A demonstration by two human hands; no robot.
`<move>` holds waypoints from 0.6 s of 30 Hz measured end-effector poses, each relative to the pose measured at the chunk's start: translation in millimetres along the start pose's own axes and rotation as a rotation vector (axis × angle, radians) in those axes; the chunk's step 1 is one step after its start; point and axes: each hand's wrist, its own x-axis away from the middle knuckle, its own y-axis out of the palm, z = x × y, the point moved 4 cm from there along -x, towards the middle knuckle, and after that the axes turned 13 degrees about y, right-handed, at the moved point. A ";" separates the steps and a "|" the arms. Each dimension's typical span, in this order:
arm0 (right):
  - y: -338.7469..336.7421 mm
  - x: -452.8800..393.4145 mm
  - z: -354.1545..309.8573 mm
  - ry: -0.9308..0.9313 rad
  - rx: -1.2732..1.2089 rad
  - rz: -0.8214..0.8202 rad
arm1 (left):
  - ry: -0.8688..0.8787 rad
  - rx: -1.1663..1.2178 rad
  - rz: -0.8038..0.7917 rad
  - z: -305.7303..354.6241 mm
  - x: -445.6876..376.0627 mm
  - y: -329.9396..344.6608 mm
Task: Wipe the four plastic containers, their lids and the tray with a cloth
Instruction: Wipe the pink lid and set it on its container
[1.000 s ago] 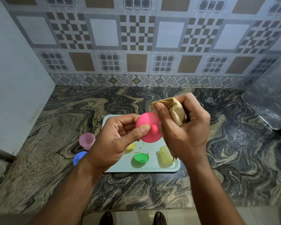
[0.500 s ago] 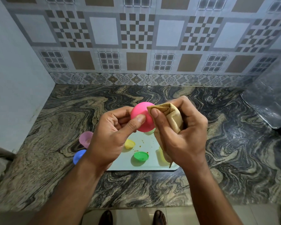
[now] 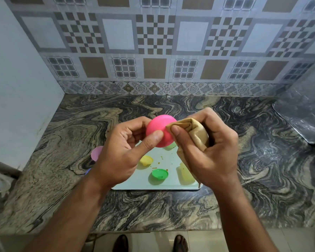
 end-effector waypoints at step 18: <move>9.5 -6.8 -6.1 0.068 -0.204 0.058 | -0.107 0.356 0.041 -1.7 3.6 4.6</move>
